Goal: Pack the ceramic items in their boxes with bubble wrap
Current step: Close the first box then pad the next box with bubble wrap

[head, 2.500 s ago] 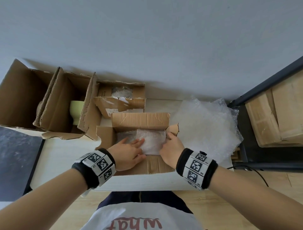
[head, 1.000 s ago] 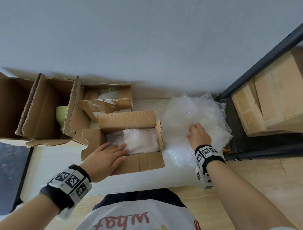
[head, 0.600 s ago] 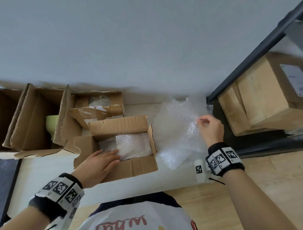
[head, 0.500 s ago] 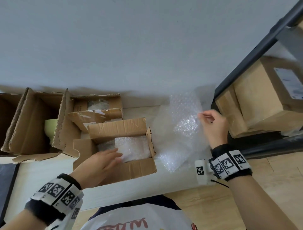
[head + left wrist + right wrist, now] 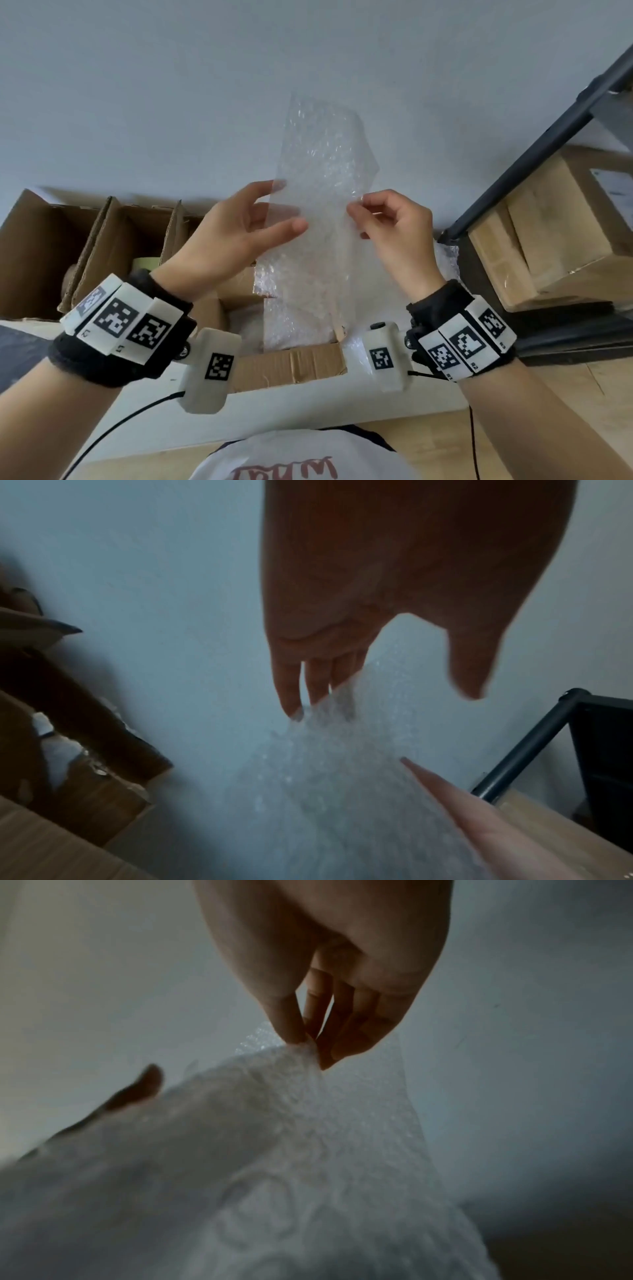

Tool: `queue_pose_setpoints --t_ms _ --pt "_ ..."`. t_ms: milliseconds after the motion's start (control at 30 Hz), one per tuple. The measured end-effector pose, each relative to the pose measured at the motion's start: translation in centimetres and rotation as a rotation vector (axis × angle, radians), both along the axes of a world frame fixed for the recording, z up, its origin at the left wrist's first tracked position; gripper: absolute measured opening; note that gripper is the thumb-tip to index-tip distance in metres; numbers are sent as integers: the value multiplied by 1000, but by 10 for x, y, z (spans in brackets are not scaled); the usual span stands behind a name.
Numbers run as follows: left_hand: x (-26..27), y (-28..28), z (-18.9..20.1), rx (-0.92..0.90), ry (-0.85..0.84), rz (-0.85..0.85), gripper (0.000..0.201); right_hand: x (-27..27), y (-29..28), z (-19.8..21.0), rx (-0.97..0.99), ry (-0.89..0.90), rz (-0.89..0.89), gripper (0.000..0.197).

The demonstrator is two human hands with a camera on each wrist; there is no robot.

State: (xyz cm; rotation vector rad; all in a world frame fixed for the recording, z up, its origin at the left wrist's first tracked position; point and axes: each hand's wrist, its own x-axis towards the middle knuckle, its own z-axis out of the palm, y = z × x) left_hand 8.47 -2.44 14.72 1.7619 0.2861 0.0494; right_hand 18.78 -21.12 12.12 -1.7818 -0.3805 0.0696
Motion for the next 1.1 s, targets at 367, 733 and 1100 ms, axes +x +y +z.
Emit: queue_pose_setpoints --t_ms 367,733,1100 --pt "-18 17 23 74 -208 81 11 -3 23 -28 234 529 268 95" --pt "-50 60 25 36 -193 248 34 1 22 -42 533 741 476 47" --pt "-63 80 -11 332 -98 156 49 13 4 -36 145 526 510 51"
